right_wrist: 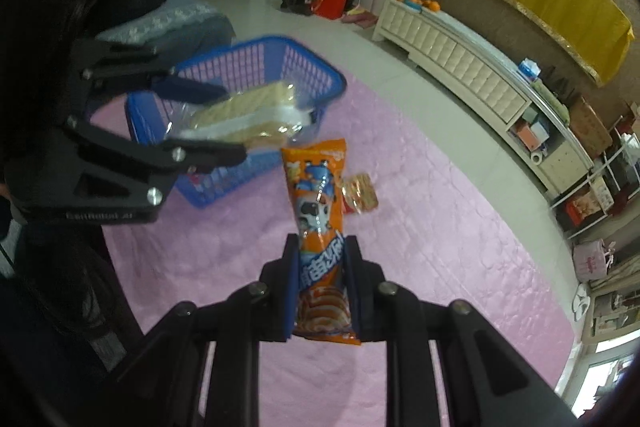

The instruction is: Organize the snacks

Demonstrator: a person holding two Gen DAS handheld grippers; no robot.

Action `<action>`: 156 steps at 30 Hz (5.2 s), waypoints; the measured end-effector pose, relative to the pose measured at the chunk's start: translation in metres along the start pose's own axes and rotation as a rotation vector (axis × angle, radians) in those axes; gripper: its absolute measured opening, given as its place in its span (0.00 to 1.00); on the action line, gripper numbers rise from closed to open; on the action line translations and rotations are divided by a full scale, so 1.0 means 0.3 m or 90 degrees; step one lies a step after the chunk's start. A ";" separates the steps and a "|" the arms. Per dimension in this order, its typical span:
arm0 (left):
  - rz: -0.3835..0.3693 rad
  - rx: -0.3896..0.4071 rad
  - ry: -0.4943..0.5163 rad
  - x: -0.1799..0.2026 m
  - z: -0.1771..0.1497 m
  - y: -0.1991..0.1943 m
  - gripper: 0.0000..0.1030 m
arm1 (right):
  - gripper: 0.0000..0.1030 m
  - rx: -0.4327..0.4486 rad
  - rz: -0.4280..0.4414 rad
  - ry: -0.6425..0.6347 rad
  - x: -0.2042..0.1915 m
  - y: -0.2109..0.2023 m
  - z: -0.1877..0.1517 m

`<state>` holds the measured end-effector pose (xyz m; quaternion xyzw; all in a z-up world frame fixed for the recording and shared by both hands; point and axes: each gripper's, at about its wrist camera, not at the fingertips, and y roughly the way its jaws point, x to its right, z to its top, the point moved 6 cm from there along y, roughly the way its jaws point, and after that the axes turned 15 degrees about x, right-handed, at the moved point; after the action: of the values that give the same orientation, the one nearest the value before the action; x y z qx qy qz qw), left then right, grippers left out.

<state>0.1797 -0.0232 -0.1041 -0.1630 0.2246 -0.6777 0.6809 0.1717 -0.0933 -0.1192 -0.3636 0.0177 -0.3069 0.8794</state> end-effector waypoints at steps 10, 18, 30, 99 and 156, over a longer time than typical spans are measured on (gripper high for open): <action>0.051 0.015 -0.044 -0.282 -0.004 -0.111 0.44 | 0.24 0.025 0.006 0.037 -0.086 0.060 0.174; 0.070 0.007 -0.088 -0.438 -0.041 -0.108 0.44 | 0.24 0.001 0.022 0.112 -0.141 0.184 0.261; 0.072 -0.026 -0.121 -0.522 -0.129 -0.067 0.44 | 0.24 -0.097 0.028 0.097 -0.239 0.362 0.233; 0.010 -0.105 -0.093 -0.382 -0.111 0.094 0.73 | 0.77 -0.055 -0.034 0.252 0.049 0.304 0.113; 0.062 -0.209 -0.177 -0.429 -0.142 0.480 1.00 | 0.01 -0.199 -0.034 0.399 0.303 0.727 -0.235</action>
<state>0.2822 0.1126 -0.2049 -0.3523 0.2436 -0.5697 0.7014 0.3423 -0.0684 -0.2954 -0.3827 0.3241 -0.4199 0.7564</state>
